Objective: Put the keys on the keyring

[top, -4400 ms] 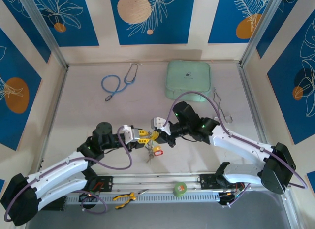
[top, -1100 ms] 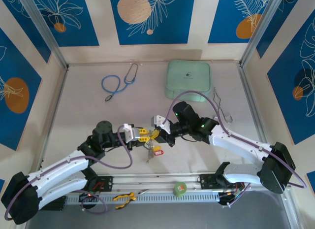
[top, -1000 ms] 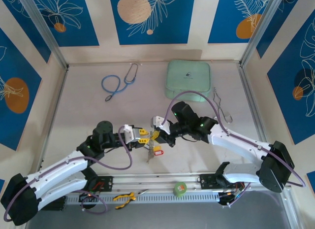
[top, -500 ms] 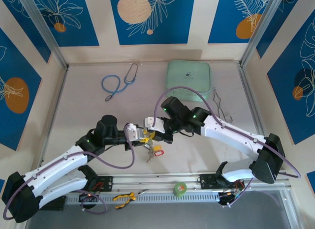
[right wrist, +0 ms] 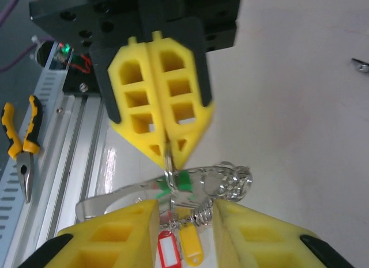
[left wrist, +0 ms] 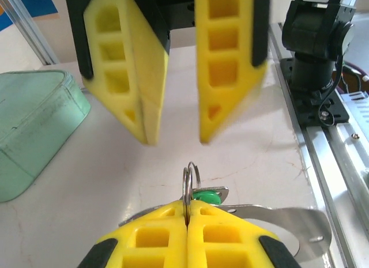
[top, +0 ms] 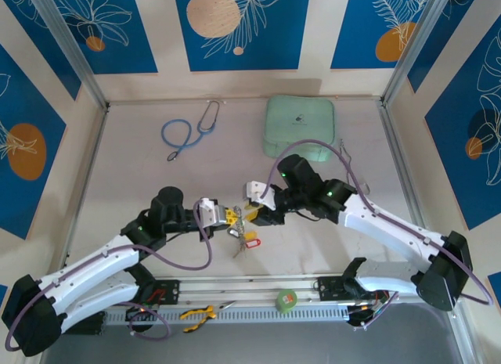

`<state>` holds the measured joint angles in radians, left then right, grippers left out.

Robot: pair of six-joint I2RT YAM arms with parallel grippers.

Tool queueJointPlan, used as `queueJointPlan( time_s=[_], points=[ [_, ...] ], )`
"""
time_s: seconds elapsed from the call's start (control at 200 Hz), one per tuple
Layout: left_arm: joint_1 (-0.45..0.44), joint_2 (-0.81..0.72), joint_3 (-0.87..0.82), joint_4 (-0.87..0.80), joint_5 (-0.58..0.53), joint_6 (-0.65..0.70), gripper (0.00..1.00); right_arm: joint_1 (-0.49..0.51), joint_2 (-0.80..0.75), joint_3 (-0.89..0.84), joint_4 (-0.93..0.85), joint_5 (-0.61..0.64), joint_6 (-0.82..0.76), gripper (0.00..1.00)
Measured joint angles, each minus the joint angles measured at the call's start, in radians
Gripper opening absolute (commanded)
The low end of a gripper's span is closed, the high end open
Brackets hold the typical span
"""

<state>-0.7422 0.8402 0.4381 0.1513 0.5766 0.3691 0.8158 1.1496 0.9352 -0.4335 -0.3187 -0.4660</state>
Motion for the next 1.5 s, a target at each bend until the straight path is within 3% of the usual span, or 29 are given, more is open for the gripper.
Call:
queueJointPlan(
  time_s=[0.41, 0.66, 0.745, 0.81, 1.095, 1.501],
  points=[
    [0.000, 0.000, -0.077, 0.186, 0.023, -0.127, 0.00, -0.003, 0.014, -0.073, 0.159, -0.087, 0.118, 0.28],
    [0.000, 0.000, -0.088, 0.223, 0.026, -0.159, 0.00, 0.007, 0.042, -0.073, 0.186, -0.108, 0.129, 0.00],
    [0.000, 0.000, -0.089, 0.221, 0.026, -0.162, 0.25, 0.007, 0.046, -0.070, 0.177, -0.112, 0.127, 0.00],
    [0.000, -0.001, -0.088, 0.217, 0.021, -0.163, 0.31, 0.007, 0.051, -0.058, 0.159, -0.111, 0.120, 0.00],
    [0.000, -0.028, -0.016, 0.042, -0.002, -0.065, 0.28, 0.042, 0.098, 0.063, -0.035, -0.009, -0.007, 0.00],
    [0.000, 0.007, 0.011, -0.006, 0.003, -0.020, 0.15, 0.106, 0.147, 0.161, -0.176, 0.104, -0.114, 0.00]
  ],
)
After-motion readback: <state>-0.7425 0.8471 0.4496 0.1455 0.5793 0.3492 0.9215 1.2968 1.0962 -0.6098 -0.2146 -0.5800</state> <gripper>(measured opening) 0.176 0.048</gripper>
